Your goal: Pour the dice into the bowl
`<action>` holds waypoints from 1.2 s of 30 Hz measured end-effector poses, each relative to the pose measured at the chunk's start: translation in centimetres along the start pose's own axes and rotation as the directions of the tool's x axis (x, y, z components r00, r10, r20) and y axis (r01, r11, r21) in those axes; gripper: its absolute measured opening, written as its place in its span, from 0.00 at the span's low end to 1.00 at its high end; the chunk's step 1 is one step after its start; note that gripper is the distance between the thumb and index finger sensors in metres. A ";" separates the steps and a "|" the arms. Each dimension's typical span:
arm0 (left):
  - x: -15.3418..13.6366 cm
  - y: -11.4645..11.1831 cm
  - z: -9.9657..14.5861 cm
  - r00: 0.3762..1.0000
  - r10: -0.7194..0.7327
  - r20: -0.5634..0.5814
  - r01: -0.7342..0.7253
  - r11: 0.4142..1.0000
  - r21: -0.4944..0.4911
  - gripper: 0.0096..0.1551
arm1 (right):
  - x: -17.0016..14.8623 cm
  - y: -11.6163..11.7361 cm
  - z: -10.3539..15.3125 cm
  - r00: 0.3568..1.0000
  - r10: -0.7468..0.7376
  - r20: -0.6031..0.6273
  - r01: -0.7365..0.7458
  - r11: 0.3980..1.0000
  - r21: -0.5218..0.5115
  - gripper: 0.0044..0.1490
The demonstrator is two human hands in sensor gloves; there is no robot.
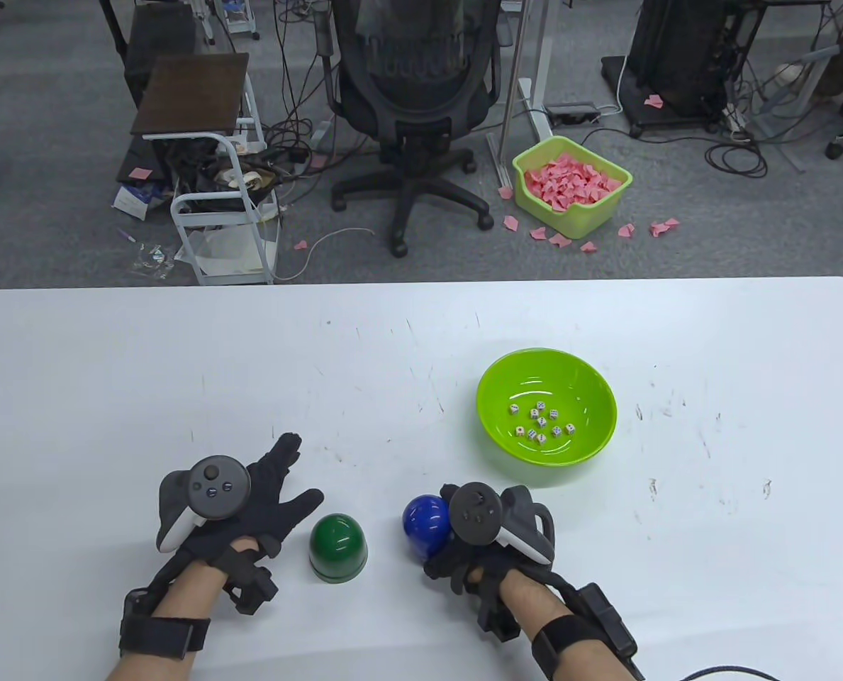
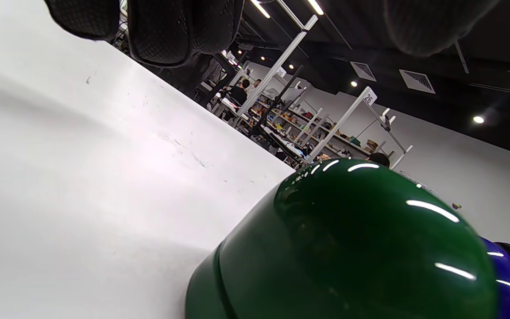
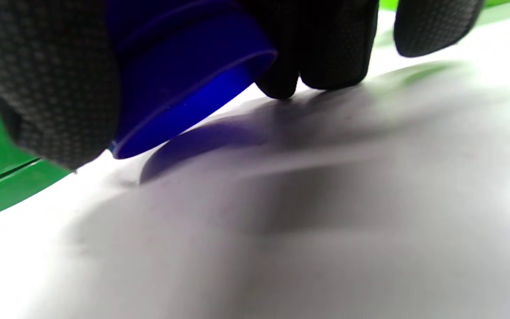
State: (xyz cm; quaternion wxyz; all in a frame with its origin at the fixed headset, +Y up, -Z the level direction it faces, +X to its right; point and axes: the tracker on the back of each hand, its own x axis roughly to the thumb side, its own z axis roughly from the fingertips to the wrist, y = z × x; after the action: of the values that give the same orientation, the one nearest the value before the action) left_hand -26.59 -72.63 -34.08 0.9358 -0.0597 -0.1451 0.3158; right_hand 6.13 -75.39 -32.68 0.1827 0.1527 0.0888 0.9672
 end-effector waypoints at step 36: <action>1.0 0.4 0.4 0.998 -0.009 0.068 0.007 1.000 0.026 0.55 | -1.3 -3.0 1.1 0.999 -0.052 0.004 0.052 0.999 0.012 0.59</action>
State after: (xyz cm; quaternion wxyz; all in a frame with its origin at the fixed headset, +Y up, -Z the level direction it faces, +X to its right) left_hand -26.24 -71.69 -33.59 0.9322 -0.0361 -0.1728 0.3158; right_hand 8.64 -72.97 -32.70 0.2072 0.1534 0.0981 0.9612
